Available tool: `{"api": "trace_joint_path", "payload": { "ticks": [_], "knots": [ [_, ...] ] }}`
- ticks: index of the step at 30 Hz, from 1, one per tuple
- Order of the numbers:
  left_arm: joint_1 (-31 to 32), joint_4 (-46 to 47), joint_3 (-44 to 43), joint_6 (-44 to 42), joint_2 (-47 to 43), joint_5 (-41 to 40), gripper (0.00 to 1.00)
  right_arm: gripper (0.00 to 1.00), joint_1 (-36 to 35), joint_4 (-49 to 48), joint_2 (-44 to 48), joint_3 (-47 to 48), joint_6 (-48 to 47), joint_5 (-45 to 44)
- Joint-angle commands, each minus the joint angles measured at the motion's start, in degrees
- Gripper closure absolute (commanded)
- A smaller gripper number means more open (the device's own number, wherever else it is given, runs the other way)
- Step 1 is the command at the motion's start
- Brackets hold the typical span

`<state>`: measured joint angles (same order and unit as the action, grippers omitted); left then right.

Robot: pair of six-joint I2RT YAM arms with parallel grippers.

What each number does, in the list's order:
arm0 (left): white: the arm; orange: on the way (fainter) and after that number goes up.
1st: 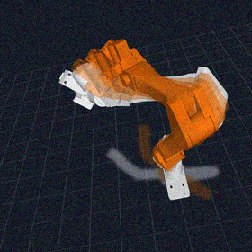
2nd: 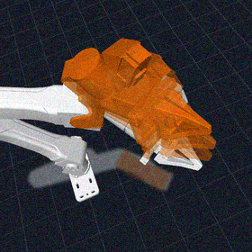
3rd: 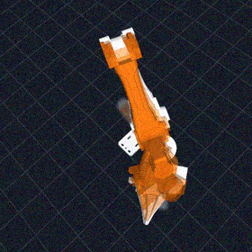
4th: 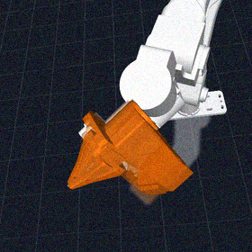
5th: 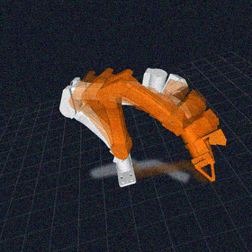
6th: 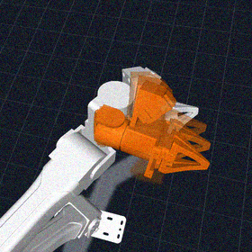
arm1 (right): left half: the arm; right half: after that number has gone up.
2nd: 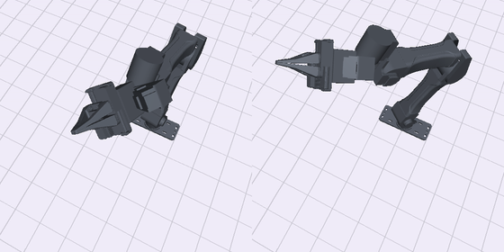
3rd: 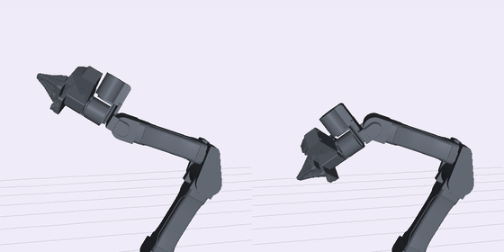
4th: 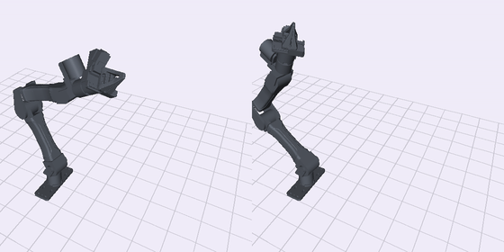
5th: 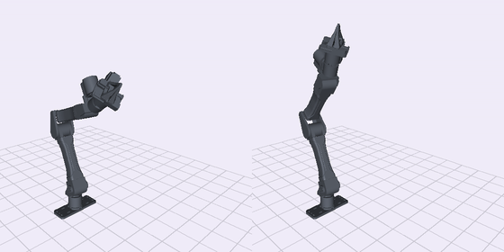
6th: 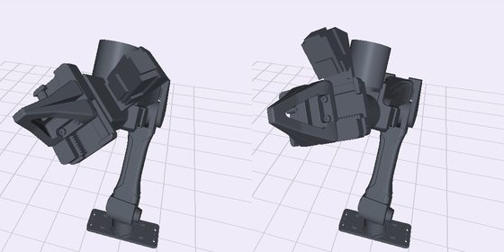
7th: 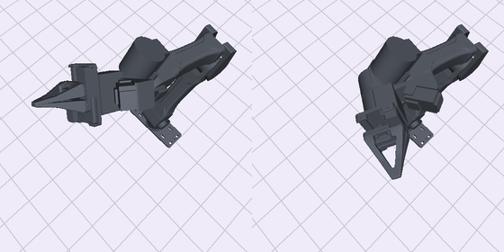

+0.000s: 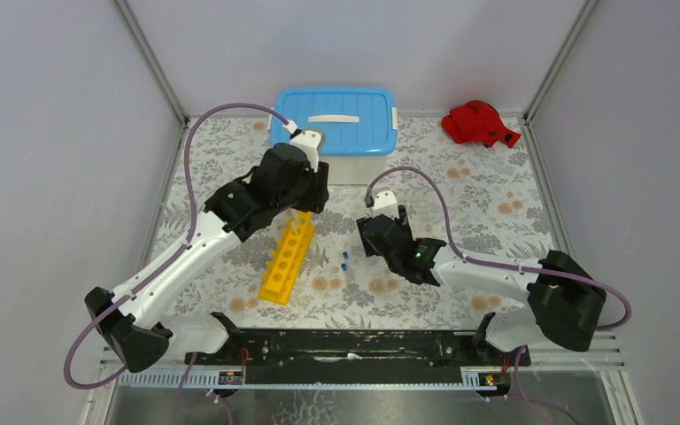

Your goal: Organize the chemistry lab equipment

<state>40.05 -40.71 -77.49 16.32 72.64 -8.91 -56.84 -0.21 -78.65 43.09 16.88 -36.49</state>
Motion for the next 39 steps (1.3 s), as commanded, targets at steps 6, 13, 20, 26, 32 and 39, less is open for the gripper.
{"api": "trace_joint_path", "payload": {
  "ticks": [6,13,20,26,32,39],
  "knots": [
    [2.4,3.7,3.0,1.3,-2.3,-0.5,0.46,0.30,0.5,-2.5,-5.1,2.7,-0.4,15.9],
    [2.8,4.5,3.6,1.7,-2.6,-1.0,0.46,0.34,0.4,-3.3,-6.1,1.9,-0.9,21.0],
    [2.8,4.6,4.0,1.7,-3.2,-2.1,0.46,0.37,-1.5,-3.6,-9.0,2.3,-0.2,21.5],
    [2.8,4.7,4.5,1.7,-3.5,-2.5,0.46,0.40,-2.3,-3.8,-10.4,2.0,0.9,21.2],
    [2.8,5.0,4.7,1.7,-3.6,-2.6,0.46,0.42,-2.8,-3.8,-11.3,2.0,1.1,21.0],
    [2.8,5.3,5.0,1.7,-3.6,-2.8,0.46,0.44,-3.1,-3.8,-12.4,2.0,1.4,20.9]
  ]
}}
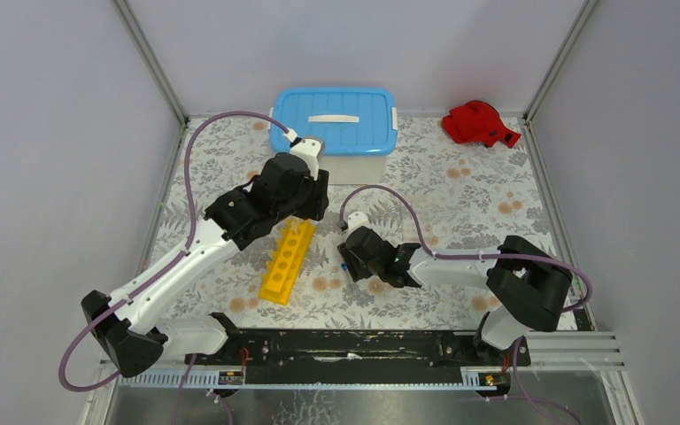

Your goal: Organize the chemistry lab equipment

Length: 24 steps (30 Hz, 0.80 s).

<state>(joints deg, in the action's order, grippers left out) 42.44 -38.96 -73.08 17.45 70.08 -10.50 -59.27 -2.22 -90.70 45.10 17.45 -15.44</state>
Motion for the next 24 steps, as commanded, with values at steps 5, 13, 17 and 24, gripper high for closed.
{"api": "trace_joint_path", "payload": {
  "ticks": [5,13,17,24],
  "knots": [
    [0.4,3.7,0.8,0.5,-1.0,-1.3,0.45,0.44,-0.7,-2.1,-0.8,-0.3,1.1,0.0],
    [0.5,4.1,1.4,0.5,-0.9,-1.4,0.45,0.46,-1.1,-2.4,-1.7,0.2,1.2,0.6],
    [0.5,4.2,1.5,0.4,-0.9,-1.4,0.45,0.46,-1.3,-2.4,-2.4,0.4,1.2,0.6],
    [0.4,4.3,1.8,0.3,-0.9,-1.6,0.45,0.49,-1.3,-2.0,-3.2,0.6,1.3,0.2]
  ]
}}
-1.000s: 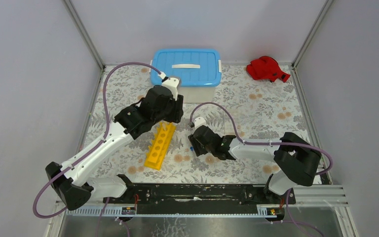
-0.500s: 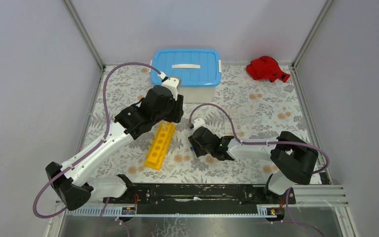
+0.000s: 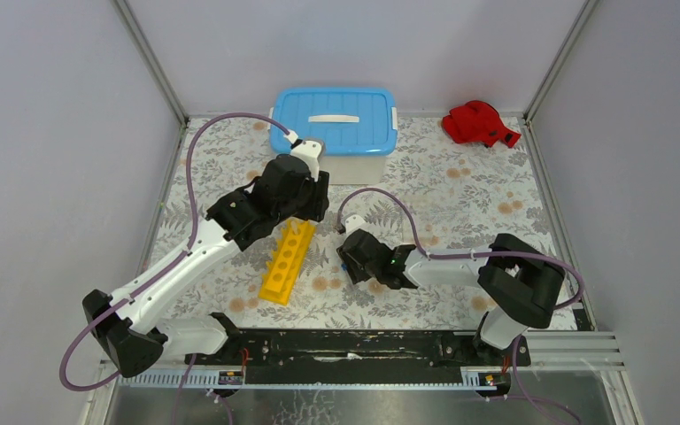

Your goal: Organize the chemistry lab equipment

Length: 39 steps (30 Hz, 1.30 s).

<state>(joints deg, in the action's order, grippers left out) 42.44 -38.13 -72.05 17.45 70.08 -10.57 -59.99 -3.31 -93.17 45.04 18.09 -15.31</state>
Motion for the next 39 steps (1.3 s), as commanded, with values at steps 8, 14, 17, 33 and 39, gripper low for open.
{"api": "trace_joint_path", "payload": {
  "ticks": [8,14,17,33,39],
  "knots": [
    [0.5,3.3,0.7,0.2,-0.8,-1.9,0.45,0.61,-0.6,-0.4,-1.6,0.4,0.8,0.6],
    [0.4,2.4,0.2,0.4,-0.5,-2.3,0.44,0.73,-0.7,-0.7,-0.8,-1.0,0.9,0.9],
    [0.4,1.7,-0.3,0.6,-0.2,-2.1,0.43,0.78,-0.7,-1.5,0.6,-2.0,0.7,0.8],
    [-5.3,-1.2,-3.8,4.7,3.1,16.0,0.38,0.83,-0.9,-8.3,16.8,-8.9,-5.8,1.6],
    [-12.0,1.2,-2.3,7.2,3.5,32.8,0.38,0.83,-1.1,-11.2,25.3,-11.3,-9.6,2.8]
  ]
}}
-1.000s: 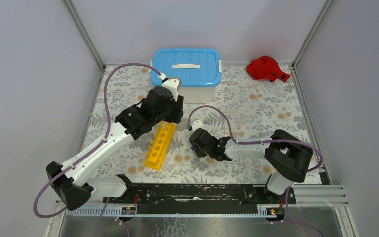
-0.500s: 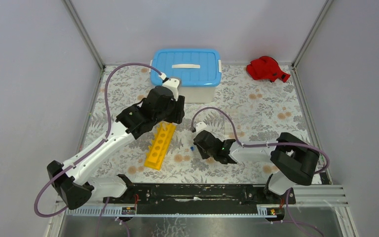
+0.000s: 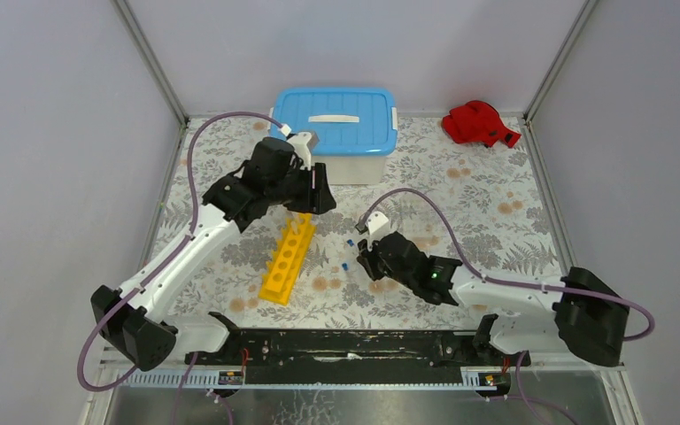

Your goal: Organize the chemistry lab equipment

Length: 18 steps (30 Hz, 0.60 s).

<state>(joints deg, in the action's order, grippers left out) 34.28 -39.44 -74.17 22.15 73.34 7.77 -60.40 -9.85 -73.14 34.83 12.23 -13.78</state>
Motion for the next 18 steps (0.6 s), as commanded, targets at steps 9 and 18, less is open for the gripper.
{"api": "trace_joint_path", "payload": {
  "ticks": [9,18],
  "knots": [
    [-10.0,8.6,6.7,5.4,0.9,35.6,0.39,0.83,-1.1,-5.5,15.1,-3.1,-8.9,5.4],
    [-10.1,10.4,9.6,4.8,1.6,43.6,0.43,0.83,-1.7,-4.4,16.4,-1.2,-10.5,7.0]
  ]
}}
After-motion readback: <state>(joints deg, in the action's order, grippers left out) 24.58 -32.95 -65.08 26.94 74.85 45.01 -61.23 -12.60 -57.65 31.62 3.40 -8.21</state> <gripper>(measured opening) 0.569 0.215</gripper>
